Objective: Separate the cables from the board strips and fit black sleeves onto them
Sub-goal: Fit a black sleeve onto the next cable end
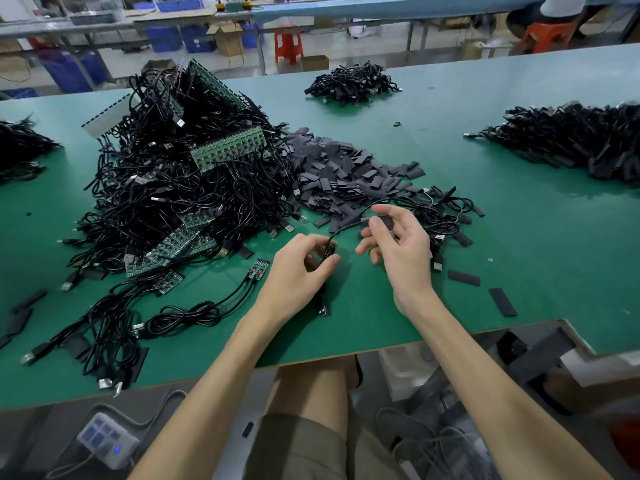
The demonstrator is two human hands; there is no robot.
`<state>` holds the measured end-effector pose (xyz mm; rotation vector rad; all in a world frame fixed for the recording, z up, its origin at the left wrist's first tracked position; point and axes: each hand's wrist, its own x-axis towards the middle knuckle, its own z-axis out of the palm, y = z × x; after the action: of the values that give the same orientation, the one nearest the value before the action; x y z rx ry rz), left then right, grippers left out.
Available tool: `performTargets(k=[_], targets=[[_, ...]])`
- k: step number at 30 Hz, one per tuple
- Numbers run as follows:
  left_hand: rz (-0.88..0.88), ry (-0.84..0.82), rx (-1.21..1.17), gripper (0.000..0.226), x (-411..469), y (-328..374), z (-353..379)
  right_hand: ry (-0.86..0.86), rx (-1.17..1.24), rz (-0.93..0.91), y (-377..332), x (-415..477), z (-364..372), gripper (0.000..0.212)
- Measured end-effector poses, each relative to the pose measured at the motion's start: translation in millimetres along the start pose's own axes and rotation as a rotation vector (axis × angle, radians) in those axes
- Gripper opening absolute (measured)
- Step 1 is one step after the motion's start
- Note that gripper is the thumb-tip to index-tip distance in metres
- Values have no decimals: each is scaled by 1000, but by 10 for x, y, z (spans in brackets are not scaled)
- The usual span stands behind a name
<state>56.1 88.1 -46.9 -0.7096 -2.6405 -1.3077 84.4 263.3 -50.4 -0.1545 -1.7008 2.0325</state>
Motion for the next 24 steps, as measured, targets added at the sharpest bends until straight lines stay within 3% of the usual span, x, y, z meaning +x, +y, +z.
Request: performTargets(k=[3,5,8,12,17,19,21,24], targets=[[-84,-33,-196,7,5,47,-6,-19,15,58,-17,-1,8,19],[-169,-26,-403,18,45,101,-60,-69,-54,100,-17,-2,10,27],[-185,17,-481,32,251,263,-184,-238,-329,93,11,-19,46,22],[-119,8,-353,37,669,611,-151,-401,-554,62,46,-45,83,11],[-142,-213,-283,33,958,932,223,-429,-626,36,56,-56,101,23],[-79,-154,-112,32,963,905,316,-435,-691,47,56,-47,92,18],[-26,-91,76,34,943,834,351,-405,-691,62,72,-39,75,26],[-97,-187,279,46,925,746,424,-384,-691,55,103,-33,58,30]])
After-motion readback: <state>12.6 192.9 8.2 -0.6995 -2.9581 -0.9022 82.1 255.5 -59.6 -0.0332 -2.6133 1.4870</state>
